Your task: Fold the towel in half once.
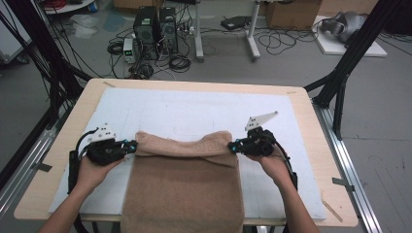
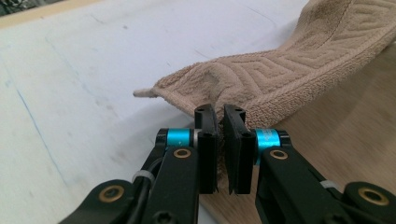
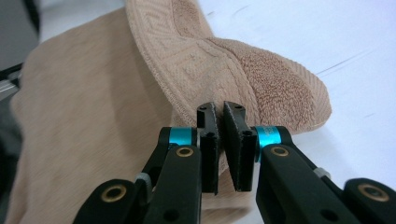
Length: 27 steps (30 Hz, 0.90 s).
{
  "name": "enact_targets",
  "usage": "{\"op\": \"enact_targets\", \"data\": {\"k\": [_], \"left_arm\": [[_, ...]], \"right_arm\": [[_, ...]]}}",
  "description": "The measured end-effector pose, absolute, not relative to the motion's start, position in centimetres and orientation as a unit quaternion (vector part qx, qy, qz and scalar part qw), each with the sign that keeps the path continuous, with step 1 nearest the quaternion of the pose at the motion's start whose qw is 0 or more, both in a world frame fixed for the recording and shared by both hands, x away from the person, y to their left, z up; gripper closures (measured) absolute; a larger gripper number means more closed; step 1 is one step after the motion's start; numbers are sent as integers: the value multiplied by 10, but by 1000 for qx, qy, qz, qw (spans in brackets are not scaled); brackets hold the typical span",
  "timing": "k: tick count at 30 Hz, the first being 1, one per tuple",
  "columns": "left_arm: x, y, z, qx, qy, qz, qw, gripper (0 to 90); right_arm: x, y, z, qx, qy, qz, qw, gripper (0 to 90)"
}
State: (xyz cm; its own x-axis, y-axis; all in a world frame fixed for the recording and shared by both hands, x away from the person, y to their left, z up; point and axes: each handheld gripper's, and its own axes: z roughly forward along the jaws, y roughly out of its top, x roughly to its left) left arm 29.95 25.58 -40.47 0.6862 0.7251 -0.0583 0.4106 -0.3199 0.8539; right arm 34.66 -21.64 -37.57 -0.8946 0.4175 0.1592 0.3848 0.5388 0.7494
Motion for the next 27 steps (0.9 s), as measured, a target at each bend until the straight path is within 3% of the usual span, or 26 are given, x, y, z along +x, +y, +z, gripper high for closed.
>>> {"op": "enact_targets", "data": {"k": [4,7,10,13,18,23,25,27], "left_arm": [[263,261,-409,800,335,162,472,838],[235,266,-415,813,311,140,472,825],[221,269,-415,821,295,120,474,666],[227,267,-407,821,289,125,476,525],[256,259,-404,815,301,138,475,515],[279,246,-421,839,318,131,422,505],[284,241,-428,851,319,128,397,547],[285,237,-433,859,314,122,386,634]], "right_arm": [[317,-216,-383,207,882,424,3,846],[293,-220,-385,183,880,436,-37,813],[278,-224,-388,170,880,439,-65,673],[282,-230,-392,186,871,452,-51,627],[302,-233,-395,232,853,466,-24,574],[313,-217,-409,236,872,428,-35,482],[315,-213,-419,239,878,413,-42,504],[316,-211,-426,237,880,408,-53,609]]}}
